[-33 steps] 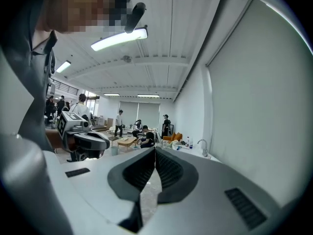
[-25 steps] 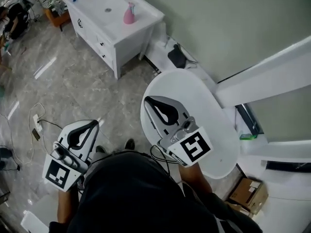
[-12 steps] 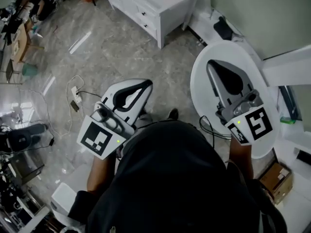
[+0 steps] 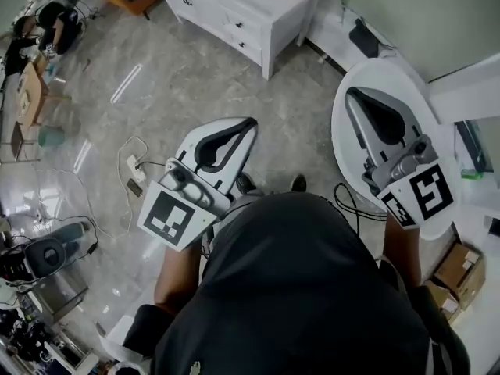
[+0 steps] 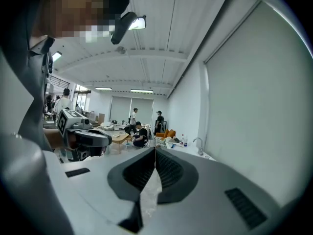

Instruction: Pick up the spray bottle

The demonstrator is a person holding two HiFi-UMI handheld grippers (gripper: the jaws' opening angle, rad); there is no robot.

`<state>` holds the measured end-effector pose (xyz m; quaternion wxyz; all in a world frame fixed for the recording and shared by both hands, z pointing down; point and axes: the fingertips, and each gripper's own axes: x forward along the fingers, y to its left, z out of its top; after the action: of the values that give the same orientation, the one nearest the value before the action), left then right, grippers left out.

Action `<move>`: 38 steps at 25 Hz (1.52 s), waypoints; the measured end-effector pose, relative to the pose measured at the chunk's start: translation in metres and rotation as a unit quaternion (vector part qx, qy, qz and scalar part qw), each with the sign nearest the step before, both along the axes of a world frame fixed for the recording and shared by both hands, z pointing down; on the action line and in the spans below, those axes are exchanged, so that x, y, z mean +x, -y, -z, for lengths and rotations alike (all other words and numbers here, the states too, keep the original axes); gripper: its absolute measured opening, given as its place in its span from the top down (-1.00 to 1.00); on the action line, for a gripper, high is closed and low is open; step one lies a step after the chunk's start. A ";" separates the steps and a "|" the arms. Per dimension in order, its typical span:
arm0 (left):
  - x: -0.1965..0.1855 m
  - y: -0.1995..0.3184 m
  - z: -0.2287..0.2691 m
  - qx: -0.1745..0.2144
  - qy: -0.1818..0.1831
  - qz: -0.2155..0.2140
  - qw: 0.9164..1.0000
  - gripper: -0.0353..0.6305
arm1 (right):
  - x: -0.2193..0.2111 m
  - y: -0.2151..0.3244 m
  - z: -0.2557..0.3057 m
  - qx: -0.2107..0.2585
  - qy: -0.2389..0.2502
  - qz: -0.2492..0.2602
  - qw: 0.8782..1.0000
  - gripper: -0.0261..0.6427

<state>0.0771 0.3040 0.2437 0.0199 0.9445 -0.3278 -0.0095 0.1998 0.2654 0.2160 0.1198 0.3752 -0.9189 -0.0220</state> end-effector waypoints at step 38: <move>-0.013 0.111 -0.016 -0.040 0.015 0.066 0.997 0.88 | -0.005 0.139 -0.019 -0.027 0.021 0.044 0.998 0.89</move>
<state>0.0637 0.1930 0.2597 0.0525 0.9193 -0.3897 0.0167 0.1948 0.1267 0.2346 0.1097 0.3318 -0.9369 0.0052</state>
